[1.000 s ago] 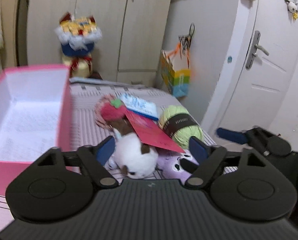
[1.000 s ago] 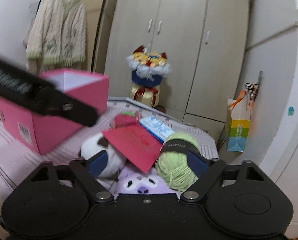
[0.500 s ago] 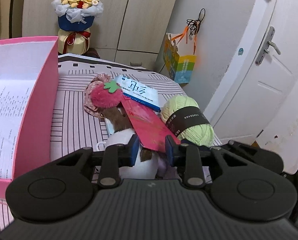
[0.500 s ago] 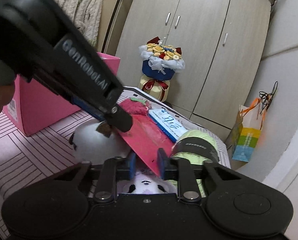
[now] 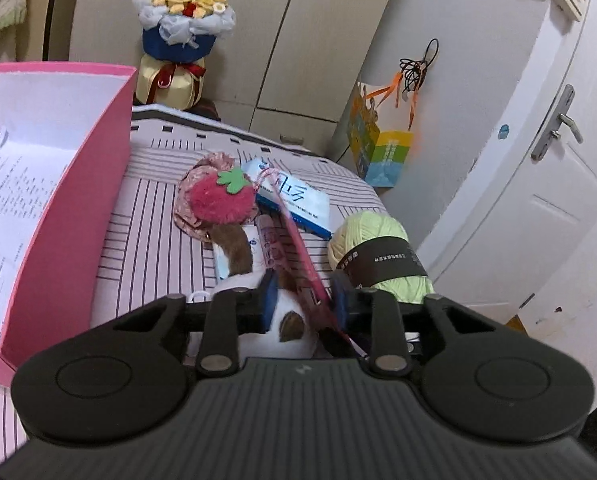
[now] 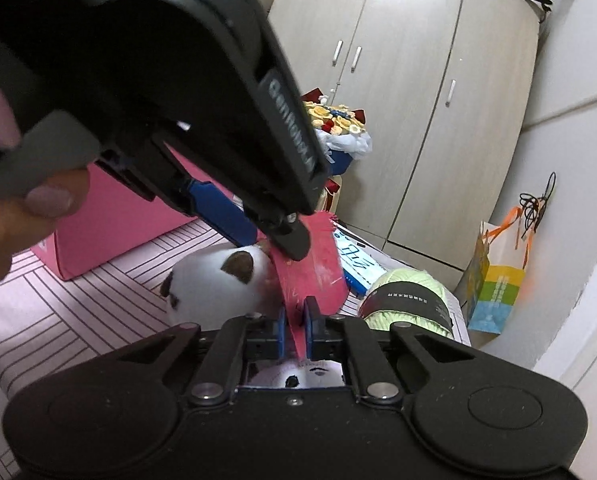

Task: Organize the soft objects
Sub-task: 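Reach the right gripper to the red envelope and close on it, then carry the red envelope with the right gripper into the pink box and release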

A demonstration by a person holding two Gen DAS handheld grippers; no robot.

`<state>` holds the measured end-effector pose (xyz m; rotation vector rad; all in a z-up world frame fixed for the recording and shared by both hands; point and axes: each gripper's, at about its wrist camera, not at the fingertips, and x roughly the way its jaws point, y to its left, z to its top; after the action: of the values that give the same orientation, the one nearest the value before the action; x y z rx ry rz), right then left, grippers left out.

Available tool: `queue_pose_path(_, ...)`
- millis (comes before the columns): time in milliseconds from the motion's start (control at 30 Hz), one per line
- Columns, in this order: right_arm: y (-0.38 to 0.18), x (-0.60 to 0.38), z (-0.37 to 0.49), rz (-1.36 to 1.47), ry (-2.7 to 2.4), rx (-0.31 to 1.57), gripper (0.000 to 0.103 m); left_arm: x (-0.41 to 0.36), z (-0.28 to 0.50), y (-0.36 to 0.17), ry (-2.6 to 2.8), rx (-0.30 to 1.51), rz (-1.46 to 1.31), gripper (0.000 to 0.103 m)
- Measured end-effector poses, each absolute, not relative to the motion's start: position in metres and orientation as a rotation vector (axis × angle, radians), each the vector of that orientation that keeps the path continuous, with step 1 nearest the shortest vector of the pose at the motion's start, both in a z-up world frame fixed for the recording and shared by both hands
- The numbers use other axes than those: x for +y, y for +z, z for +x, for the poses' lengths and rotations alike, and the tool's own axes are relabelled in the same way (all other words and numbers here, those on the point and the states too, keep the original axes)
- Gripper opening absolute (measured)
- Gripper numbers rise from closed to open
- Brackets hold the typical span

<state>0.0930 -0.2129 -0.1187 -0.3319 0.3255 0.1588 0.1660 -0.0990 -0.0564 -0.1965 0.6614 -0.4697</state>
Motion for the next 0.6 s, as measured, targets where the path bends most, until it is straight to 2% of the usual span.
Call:
queue_pose_path(67,-0.119,-0.214,0.094,-0.325,0.160,0.328,0.012,-0.100,0.165,-0.058,-0.479,0.659,-0.200,0.011)
queue_pose_path(100,-0.119,-0.213,0.095,-0.322,0.164,0.333,0.012,-0.101,0.165,-0.058,-0.482,0.659,-0.206,0.010)
queue_pose_path(333,-0.124,-0.215,0.104,-0.316,0.128,0.323,0.014,-0.099,0.166,-0.060,-0.488,0.663,-0.236,0.009)
queue_pose_path(600,-0.123,-0.210,0.091,-0.350,0.106,0.299,0.008,-0.100,0.158,-0.054,-0.537,0.649,-0.247,0.009)
